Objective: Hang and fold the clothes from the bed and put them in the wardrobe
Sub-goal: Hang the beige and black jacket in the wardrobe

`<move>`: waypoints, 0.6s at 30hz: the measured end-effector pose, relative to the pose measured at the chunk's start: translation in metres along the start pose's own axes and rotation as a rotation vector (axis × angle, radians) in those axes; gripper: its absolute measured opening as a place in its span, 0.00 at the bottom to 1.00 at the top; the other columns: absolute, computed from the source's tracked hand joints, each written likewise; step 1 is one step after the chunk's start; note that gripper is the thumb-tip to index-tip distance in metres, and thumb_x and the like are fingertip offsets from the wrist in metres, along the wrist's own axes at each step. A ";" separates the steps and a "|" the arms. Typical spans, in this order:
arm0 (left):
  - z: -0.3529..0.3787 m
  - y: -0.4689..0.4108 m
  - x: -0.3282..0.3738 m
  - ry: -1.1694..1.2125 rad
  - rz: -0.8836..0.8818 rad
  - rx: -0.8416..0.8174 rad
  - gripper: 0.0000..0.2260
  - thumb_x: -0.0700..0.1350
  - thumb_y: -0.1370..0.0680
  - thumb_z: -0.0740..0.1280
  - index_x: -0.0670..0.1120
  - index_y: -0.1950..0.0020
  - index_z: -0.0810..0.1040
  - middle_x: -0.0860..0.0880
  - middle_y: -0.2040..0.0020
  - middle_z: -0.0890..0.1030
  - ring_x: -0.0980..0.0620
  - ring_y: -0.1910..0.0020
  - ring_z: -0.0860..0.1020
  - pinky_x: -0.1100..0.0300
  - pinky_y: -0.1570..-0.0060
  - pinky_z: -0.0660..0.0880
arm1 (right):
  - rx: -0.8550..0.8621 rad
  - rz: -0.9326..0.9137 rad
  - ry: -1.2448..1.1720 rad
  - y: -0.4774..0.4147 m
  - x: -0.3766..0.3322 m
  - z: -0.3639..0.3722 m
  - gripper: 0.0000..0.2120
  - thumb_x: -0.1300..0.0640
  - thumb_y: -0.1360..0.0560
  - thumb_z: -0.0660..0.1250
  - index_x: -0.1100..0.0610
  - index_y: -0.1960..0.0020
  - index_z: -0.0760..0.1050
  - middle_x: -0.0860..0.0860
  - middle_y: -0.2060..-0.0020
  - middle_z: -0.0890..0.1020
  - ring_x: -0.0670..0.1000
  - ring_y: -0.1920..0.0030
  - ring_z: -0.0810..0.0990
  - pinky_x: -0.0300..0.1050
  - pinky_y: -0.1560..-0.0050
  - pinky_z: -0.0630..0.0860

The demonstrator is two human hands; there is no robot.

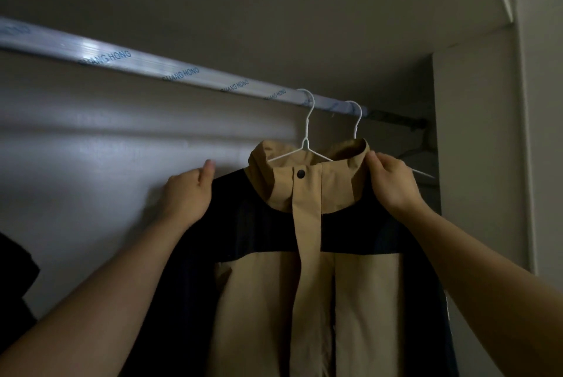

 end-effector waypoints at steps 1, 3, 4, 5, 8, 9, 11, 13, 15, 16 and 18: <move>-0.010 -0.005 0.019 -0.027 0.021 0.050 0.31 0.66 0.18 0.48 0.46 0.60 0.78 0.47 0.65 0.78 0.41 0.59 0.78 0.54 0.61 0.69 | -0.014 0.065 -0.036 -0.004 -0.003 -0.002 0.30 0.31 0.20 0.50 0.52 0.59 0.78 0.53 0.64 0.83 0.55 0.60 0.83 0.51 0.58 0.79; -0.023 -0.017 0.069 -0.094 0.111 0.081 0.33 0.72 0.22 0.47 0.49 0.58 0.80 0.49 0.62 0.79 0.44 0.59 0.77 0.55 0.61 0.69 | -0.027 0.149 0.025 -0.015 -0.015 -0.005 0.39 0.23 0.26 0.46 0.55 0.61 0.78 0.53 0.64 0.83 0.54 0.60 0.82 0.47 0.62 0.73; -0.020 -0.024 0.093 -0.135 0.129 0.020 0.35 0.75 0.25 0.46 0.50 0.57 0.81 0.50 0.62 0.79 0.45 0.60 0.77 0.56 0.61 0.71 | -0.037 0.182 0.055 -0.021 -0.022 -0.005 0.41 0.21 0.28 0.47 0.56 0.59 0.80 0.54 0.62 0.83 0.54 0.60 0.82 0.47 0.62 0.74; -0.014 -0.030 0.111 -0.165 0.113 -0.089 0.36 0.77 0.28 0.47 0.51 0.57 0.81 0.51 0.62 0.80 0.47 0.61 0.78 0.56 0.60 0.72 | -0.065 0.214 0.057 -0.028 -0.028 -0.001 0.39 0.22 0.28 0.53 0.57 0.56 0.80 0.55 0.60 0.83 0.55 0.59 0.83 0.50 0.61 0.77; 0.023 -0.030 0.133 -0.118 -0.038 -0.545 0.18 0.63 0.27 0.66 0.48 0.55 0.81 0.47 0.58 0.83 0.48 0.72 0.83 0.58 0.70 0.76 | -0.322 0.292 0.178 -0.040 -0.042 0.018 0.17 0.46 0.25 0.71 0.61 0.49 0.79 0.58 0.57 0.84 0.54 0.63 0.83 0.46 0.63 0.81; 0.032 -0.026 0.133 -0.112 -0.087 -0.665 0.12 0.53 0.25 0.70 0.44 0.52 0.80 0.44 0.56 0.83 0.48 0.74 0.82 0.61 0.76 0.74 | -0.411 0.328 0.331 -0.039 -0.044 0.020 0.12 0.52 0.23 0.70 0.61 0.49 0.78 0.57 0.60 0.82 0.51 0.69 0.80 0.41 0.70 0.78; 0.042 -0.021 0.124 -0.138 -0.186 -0.801 0.06 0.40 0.21 0.67 0.38 0.48 0.78 0.43 0.60 0.83 0.51 0.78 0.80 0.65 0.83 0.69 | -0.489 0.398 0.522 -0.039 -0.044 0.017 0.09 0.56 0.21 0.66 0.62 0.50 0.75 0.56 0.67 0.80 0.48 0.79 0.75 0.36 0.79 0.70; 0.042 -0.021 0.114 -0.115 -0.276 -0.835 0.07 0.37 0.18 0.59 0.37 0.50 0.76 0.45 0.71 0.82 0.55 0.83 0.75 0.68 0.86 0.62 | -0.514 0.440 0.576 -0.040 -0.044 0.015 0.07 0.58 0.19 0.62 0.63 0.49 0.72 0.54 0.74 0.79 0.47 0.82 0.72 0.34 0.82 0.66; 0.036 -0.024 0.104 -0.046 -0.376 -0.829 0.13 0.39 0.16 0.52 0.41 0.54 0.74 0.49 0.77 0.79 0.59 0.87 0.69 0.72 0.86 0.57 | -0.474 0.473 0.558 -0.042 -0.044 0.011 0.06 0.59 0.17 0.58 0.62 0.48 0.70 0.53 0.79 0.76 0.46 0.84 0.69 0.34 0.82 0.64; 0.032 -0.026 0.098 -0.021 -0.421 -0.813 0.14 0.40 0.16 0.51 0.42 0.56 0.73 0.50 0.79 0.78 0.59 0.88 0.66 0.73 0.85 0.55 | -0.443 0.490 0.529 -0.045 -0.044 0.009 0.06 0.59 0.16 0.57 0.62 0.47 0.69 0.53 0.80 0.75 0.46 0.84 0.68 0.34 0.83 0.63; 0.024 -0.032 0.086 0.052 -0.474 -0.753 0.16 0.41 0.15 0.49 0.43 0.58 0.71 0.50 0.81 0.76 0.59 0.89 0.64 0.74 0.83 0.55 | -0.377 0.539 0.431 -0.049 -0.045 0.001 0.08 0.55 0.16 0.59 0.61 0.47 0.70 0.52 0.78 0.74 0.45 0.83 0.67 0.34 0.83 0.62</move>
Point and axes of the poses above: each hand's wrist, its own y-axis away from the middle knuckle, its own z-axis out of the palm, x = y × z, the point moved 10 cm from there along -y, towards the middle knuckle
